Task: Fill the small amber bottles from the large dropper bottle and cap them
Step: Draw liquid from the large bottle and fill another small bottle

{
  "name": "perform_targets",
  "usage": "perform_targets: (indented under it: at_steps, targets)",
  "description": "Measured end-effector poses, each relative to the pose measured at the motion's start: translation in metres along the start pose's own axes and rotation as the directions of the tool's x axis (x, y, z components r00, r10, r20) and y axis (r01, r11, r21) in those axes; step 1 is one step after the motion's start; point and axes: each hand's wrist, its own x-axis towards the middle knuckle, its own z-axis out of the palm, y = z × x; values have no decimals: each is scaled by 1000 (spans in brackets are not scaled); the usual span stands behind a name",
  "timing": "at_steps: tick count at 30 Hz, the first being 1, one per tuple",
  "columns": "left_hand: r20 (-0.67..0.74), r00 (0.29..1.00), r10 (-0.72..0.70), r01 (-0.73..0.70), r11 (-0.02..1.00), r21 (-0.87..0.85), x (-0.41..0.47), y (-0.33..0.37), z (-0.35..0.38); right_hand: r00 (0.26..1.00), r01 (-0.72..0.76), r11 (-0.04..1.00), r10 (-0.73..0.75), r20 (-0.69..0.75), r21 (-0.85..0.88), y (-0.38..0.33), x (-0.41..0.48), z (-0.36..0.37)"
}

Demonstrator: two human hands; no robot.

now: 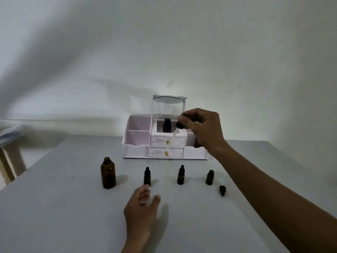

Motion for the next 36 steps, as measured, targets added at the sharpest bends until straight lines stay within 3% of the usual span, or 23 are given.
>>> perform_targets:
  at_steps: [7,12,36]
  targets:
    - [250,968,34,-42,999,25,-22,9,89,993,-73,988,60,-105,-134,37,-16,-81]
    - [335,941,46,-61,998,34,-19,14,135,984,-145,972,121,-133,-187,64,-25,-115]
    - [362,916,174,-246,956,161,29,9,204,981,-190,941,168,-101,-281,133,-33,-116]
